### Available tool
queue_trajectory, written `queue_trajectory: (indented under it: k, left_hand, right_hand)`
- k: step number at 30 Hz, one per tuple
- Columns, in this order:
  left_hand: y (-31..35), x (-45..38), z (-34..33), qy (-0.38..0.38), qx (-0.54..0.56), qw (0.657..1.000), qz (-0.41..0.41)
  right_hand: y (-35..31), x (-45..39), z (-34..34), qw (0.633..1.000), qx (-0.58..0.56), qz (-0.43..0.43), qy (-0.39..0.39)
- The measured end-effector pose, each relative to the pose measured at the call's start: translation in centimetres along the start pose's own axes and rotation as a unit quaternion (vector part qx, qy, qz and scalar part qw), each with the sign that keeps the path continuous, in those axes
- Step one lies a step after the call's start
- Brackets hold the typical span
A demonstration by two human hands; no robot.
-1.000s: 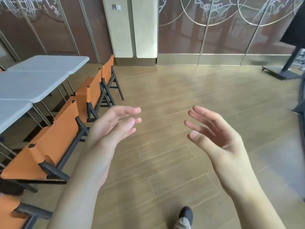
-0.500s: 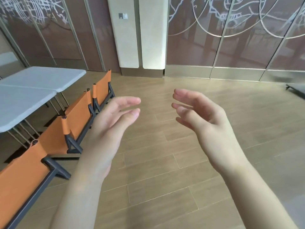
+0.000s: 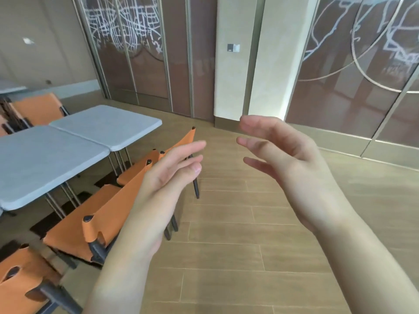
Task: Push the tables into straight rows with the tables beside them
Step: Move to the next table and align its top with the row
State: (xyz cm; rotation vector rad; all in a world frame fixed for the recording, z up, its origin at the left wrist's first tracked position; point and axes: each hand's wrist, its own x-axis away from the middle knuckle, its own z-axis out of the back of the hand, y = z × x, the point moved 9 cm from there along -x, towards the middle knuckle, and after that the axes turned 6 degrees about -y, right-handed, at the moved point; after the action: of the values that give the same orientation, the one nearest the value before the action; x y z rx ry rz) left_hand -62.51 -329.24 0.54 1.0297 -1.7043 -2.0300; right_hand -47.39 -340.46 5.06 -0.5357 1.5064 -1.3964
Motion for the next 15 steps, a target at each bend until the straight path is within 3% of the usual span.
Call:
queue_trajectory:
  k: [8, 15]
  left_hand:
    - [-5.2, -21.7, -2.6, -0.004, -0.017, 1.0, -0.01]
    - [-12.9, -41.1, -9.2, -0.02, -0.026, 0.999, -0.02]
  right_hand:
    - [8.0, -18.6, 9.0, 1.0, -0.012, -0.005, 0.015]
    - [17.1, -34.0, 20.9, 1.0, 0.012, -0.01, 0.006]
